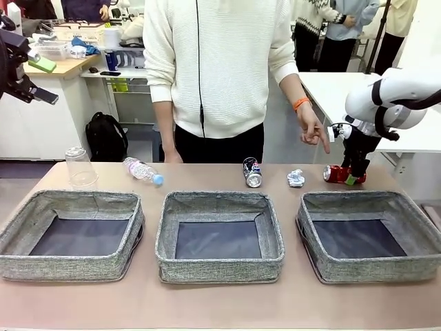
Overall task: Sort the waste into the appropriate baskets.
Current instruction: Pick up the waste item pointed out by the person.
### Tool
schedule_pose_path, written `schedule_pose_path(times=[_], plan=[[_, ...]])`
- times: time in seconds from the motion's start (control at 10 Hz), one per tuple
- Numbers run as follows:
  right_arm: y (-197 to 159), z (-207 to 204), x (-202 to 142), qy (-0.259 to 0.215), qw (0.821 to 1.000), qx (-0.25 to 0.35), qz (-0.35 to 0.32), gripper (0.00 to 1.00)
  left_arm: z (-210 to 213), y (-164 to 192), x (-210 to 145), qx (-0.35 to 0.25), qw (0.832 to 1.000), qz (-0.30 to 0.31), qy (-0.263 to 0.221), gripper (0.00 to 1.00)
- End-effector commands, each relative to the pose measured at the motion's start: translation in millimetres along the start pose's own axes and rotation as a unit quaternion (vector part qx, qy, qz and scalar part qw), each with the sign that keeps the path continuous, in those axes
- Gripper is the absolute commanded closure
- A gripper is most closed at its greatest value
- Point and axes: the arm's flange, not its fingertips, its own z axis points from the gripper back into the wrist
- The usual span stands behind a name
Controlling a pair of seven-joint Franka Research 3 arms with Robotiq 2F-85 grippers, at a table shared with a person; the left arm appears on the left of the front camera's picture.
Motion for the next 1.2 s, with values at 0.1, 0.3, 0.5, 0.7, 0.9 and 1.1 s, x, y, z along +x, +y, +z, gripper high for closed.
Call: schedule_pose_path(times=[0.1,0.3,0.5,0.7,0.9,1.1], plan=[[-3.3,2.1,-1.2,-0.001,1.0,0.003,0.01,0.0,-0.1,-2.1,0.3,-0.003,1.0,-0.003,0.0,0.0],[-2.4,1.2,-0.8,0.006,1.0,0.003,0.011,0.32,-0.1,-2.1,0.3,-0.003,1.0,-0.003,0.0,0.0],[-1.5,-1.2,-1.3,0.011,1.0,0.007,0.009,0.92,-0.1,-2.1,0.3,-0.003,1.0,-0.003,0.0,0.0],[-1.8,-3.1,-1.8,0.016,1.0,0.006,0.006,1.0,-0.1,-2.1,0.3,-0.003,1.0,-0.003,0.0,0.0],[-1.9,-2.5,-1.6,0.019,1.0,0.005,0.006,0.97,-0.1,-2.1,0.3,-0.003,1.0,-0.003,0.0,0.0],[-0.2,-2.6,-1.2,0.022,1.0,0.004,0.008,1.0,-0.1,-2.1,0.3,-0.003,1.0,-0.003,0.0,0.0]])
